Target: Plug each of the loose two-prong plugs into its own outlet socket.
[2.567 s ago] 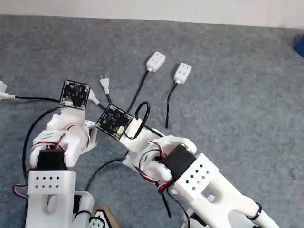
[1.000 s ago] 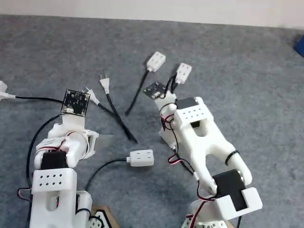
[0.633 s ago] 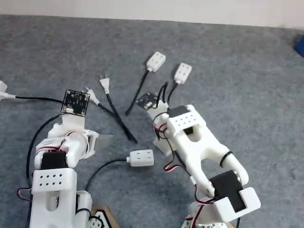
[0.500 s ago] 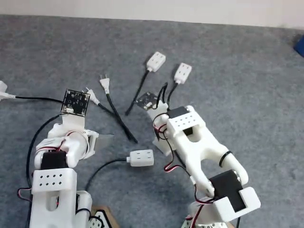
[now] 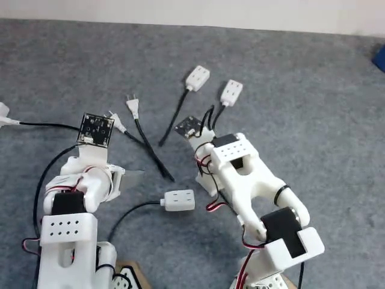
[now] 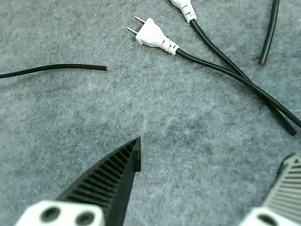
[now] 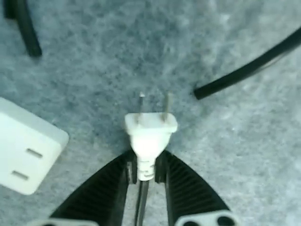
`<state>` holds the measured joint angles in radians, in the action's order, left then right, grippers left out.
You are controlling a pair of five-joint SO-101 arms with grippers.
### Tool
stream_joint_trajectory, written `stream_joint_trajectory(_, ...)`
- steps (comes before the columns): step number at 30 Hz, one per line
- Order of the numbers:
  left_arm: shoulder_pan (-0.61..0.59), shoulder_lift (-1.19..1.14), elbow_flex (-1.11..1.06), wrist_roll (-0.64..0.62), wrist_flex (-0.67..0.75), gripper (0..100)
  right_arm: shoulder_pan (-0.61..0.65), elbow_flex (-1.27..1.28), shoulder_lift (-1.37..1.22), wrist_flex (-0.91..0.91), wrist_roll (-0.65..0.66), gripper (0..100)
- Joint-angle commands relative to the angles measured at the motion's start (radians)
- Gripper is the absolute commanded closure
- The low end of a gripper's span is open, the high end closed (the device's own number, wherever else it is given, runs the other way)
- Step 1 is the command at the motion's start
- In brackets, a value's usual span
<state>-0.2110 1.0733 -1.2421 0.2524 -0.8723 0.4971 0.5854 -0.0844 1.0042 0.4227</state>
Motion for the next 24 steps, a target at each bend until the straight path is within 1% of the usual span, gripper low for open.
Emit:
stream_joint_trajectory(1,-0.008,0.007,0.005,0.003,0.018,57,-0.001,0.007,-0.03,-0.001,-0.006,96.4)
stream_joint_trajectory(8,-0.008,0.007,0.005,0.003,0.02,57,-0.002,0.013,-0.033,0.004,-0.003,97.0)
stream_joint_trajectory(11,-0.008,0.013,0.004,0.005,0.021,57,-0.002,0.015,-0.03,0.019,-0.008,99.3)
stream_joint_trajectory(15,-0.007,0.015,-0.025,0.008,0.023,57,0.004,0.015,-0.028,0.099,-0.048,99.1)
stream_joint_trajectory(24,-0.007,0.015,-0.025,0.009,0.023,57,0.005,0.015,-0.031,0.102,-0.051,97.6)
